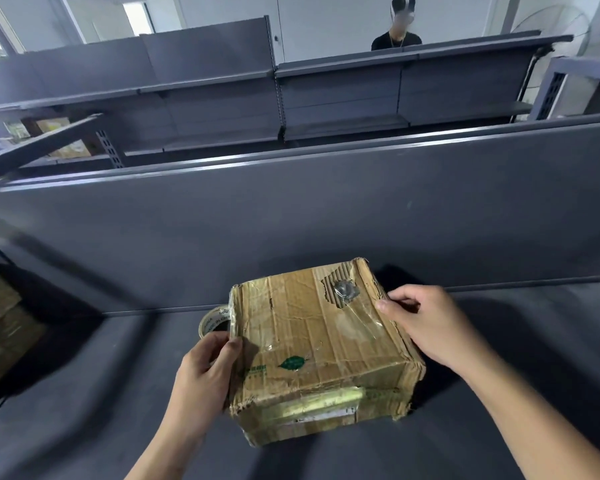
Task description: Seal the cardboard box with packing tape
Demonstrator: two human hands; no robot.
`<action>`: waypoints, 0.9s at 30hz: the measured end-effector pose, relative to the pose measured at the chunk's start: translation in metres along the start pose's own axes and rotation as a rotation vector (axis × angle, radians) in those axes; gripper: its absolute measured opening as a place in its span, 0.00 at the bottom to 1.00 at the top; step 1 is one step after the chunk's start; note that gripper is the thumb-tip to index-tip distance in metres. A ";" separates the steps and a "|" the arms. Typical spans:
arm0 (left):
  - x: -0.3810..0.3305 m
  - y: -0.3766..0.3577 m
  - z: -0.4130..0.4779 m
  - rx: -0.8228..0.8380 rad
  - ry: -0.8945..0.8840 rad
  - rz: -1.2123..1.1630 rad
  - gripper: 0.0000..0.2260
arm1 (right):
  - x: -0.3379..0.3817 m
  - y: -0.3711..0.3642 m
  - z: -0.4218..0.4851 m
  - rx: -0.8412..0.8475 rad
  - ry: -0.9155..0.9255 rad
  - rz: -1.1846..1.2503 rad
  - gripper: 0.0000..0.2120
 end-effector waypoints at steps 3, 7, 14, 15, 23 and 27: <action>0.001 0.000 0.000 -0.001 -0.004 -0.008 0.12 | -0.002 -0.001 -0.007 -0.073 0.074 -0.029 0.10; 0.000 0.000 -0.002 -0.010 -0.015 -0.005 0.12 | -0.003 -0.002 -0.010 -0.103 0.055 -0.001 0.11; -0.002 0.000 -0.006 -0.029 -0.035 0.018 0.12 | 0.002 -0.001 -0.013 -0.125 0.038 -0.055 0.11; -0.003 0.000 -0.006 -0.030 -0.039 0.019 0.12 | 0.002 -0.001 -0.014 -0.126 0.028 -0.050 0.11; -0.002 0.001 -0.001 0.042 -0.048 -0.012 0.09 | 0.003 0.003 -0.019 -0.120 0.034 -0.059 0.12; -0.005 0.003 0.004 0.051 -0.090 0.072 0.10 | 0.009 0.012 -0.023 -0.236 0.200 0.062 0.05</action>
Point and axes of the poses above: each hand's wrist, its own z-axis towards the middle knuckle, its own y-axis out of the back of the hand, x = y × z, the point moved 2 cm from there along z, towards the middle knuckle, and after that the axes turned 10 degrees about -x, right-handed, at the moved point
